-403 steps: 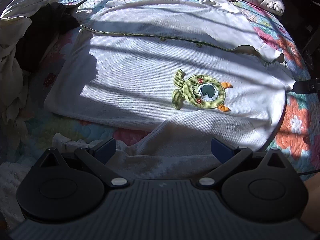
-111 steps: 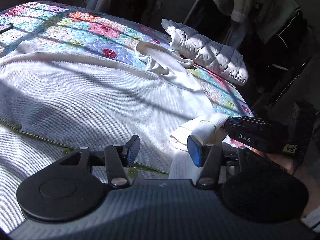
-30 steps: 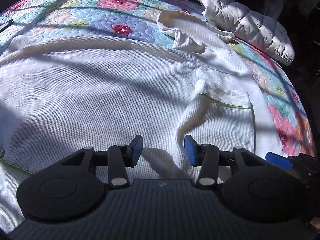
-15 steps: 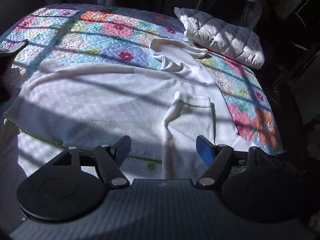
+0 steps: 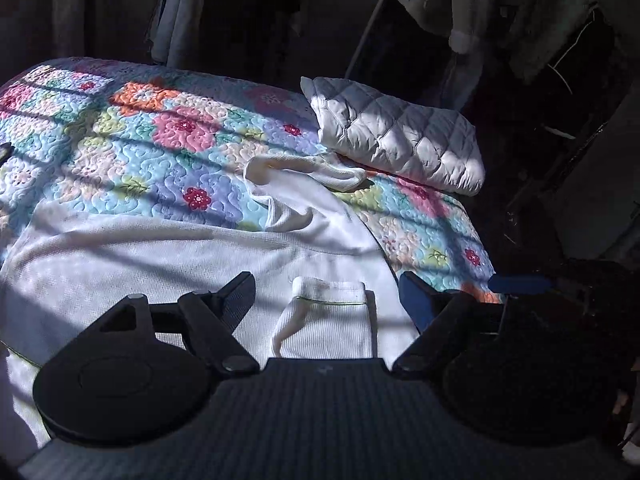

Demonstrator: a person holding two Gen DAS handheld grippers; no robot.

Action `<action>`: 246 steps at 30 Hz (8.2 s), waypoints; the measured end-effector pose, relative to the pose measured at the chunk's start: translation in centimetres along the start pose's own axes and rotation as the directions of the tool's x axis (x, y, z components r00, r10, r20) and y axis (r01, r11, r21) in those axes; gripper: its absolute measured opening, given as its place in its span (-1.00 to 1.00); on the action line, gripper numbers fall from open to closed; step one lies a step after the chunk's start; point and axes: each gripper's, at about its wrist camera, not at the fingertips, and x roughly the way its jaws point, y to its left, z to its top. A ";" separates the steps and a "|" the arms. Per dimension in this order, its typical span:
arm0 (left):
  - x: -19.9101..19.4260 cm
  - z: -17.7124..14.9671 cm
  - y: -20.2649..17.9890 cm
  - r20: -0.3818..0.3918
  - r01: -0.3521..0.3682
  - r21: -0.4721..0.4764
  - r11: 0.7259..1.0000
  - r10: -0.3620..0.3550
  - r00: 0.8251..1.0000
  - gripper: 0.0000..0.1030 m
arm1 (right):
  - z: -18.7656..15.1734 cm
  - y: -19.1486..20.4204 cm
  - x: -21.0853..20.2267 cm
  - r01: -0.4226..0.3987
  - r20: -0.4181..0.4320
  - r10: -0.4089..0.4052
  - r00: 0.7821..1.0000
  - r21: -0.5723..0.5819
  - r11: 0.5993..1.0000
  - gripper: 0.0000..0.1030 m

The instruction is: Fold clothes

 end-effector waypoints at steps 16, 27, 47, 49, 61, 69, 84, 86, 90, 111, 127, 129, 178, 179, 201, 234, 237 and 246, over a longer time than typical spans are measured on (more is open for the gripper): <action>24.2 9.2 6.7 -0.113 0.022 -0.029 0.999 -0.025 0.993 0.58 | 4.9 -18.4 21.9 -0.072 0.111 0.024 0.994 0.452 0.889 0.70; 29.8 10.9 9.4 -0.160 0.039 -0.046 0.998 -0.046 0.986 0.58 | 7.2 -21.4 30.0 -0.010 0.095 -0.049 0.994 0.541 0.841 0.70; 30.2 10.0 8.4 -0.108 -0.015 0.103 0.995 0.026 0.994 -0.12 | 7.9 -23.2 31.0 -0.034 0.229 -0.122 0.966 0.579 0.815 -0.88; 28.8 9.5 8.3 -0.108 0.023 0.036 0.999 -0.019 0.994 -0.12 | 8.2 -22.6 29.3 -0.064 0.258 -0.095 0.961 0.547 0.835 -0.88; 17.0 5.8 4.6 -0.047 0.158 -0.103 0.982 -0.164 0.985 -0.01 | 5.6 -13.5 13.7 -0.301 0.416 0.123 0.901 0.393 0.869 -0.89; 4.4 -1.0 -1.8 -0.001 -0.016 0.186 0.982 0.016 1.000 0.36 | 1.2 -6.5 3.5 -0.390 0.365 0.252 0.896 0.376 0.841 -0.89; -1.2 -14.9 0.6 -0.168 0.071 -0.147 0.987 -0.096 0.981 0.36 | -14.4 1.5 -0.6 -0.109 0.302 0.016 0.953 0.293 0.950 -0.84; -1.9 -15.5 0.8 -0.135 0.018 -0.135 0.991 -0.037 0.990 0.51 | -14.7 1.8 -1.4 -0.129 0.292 0.050 0.955 0.260 0.957 -0.75; -1.0 -17.5 1.3 -0.194 0.007 -0.190 0.982 -0.044 0.980 0.50 | -17.0 1.7 -0.2 -0.171 0.251 0.091 0.964 0.317 0.933 -0.44; -3.2 -21.6 -4.0 -0.227 0.015 0.042 0.999 -0.005 0.974 0.51 | -25.2 4.5 -10.1 -0.223 0.218 0.132 0.967 0.473 0.852 0.19; 3.7 -23.9 -4.0 -0.120 -0.051 0.008 0.999 0.051 0.991 0.25 | -29.4 0.5 4.3 -0.096 0.244 -0.066 0.967 0.594 0.799 0.19; 3.7 -24.0 -3.5 -0.122 -0.050 -0.011 0.999 0.048 0.991 0.25 | -28.8 -0.7 5.2 -0.141 0.277 -0.052 0.960 0.630 0.763 0.21; 1.6 -24.8 1.7 -0.113 -0.045 -0.196 0.979 0.023 0.993 0.35 | -25.1 9.1 8.2 0.014 0.340 -0.024 0.940 0.034 0.999 -0.79; 1.5 -24.7 1.8 -0.107 -0.034 -0.201 0.979 0.012 0.994 0.35 | -25.2 10.4 8.0 0.050 0.349 -0.026 0.937 -0.062 0.997 -0.79; 3.2 -25.6 3.0 -0.087 0.017 -0.280 0.960 -0.043 0.995 -0.71 | -28.3 11.5 8.1 -0.256 0.133 0.257 0.957 -0.029 0.966 -0.74; 2.6 -27.5 2.1 -0.118 0.074 -0.460 0.885 -0.144 0.983 -0.85 | -28.7 5.2 3.5 -0.134 0.254 0.012 0.967 0.468 0.873 -0.84; 3.1 -27.8 1.4 -0.134 0.019 -0.402 0.916 -0.080 0.988 -0.86 | -31.2 4.0 6.0 -0.127 0.181 0.026 0.983 0.576 0.808 -0.84; -1.1 -26.2 -1.5 0.004 0.039 -0.236 0.971 -0.039 0.999 -0.88 | -31.6 2.7 2.4 -0.282 0.388 0.065 0.919 0.534 0.797 -0.84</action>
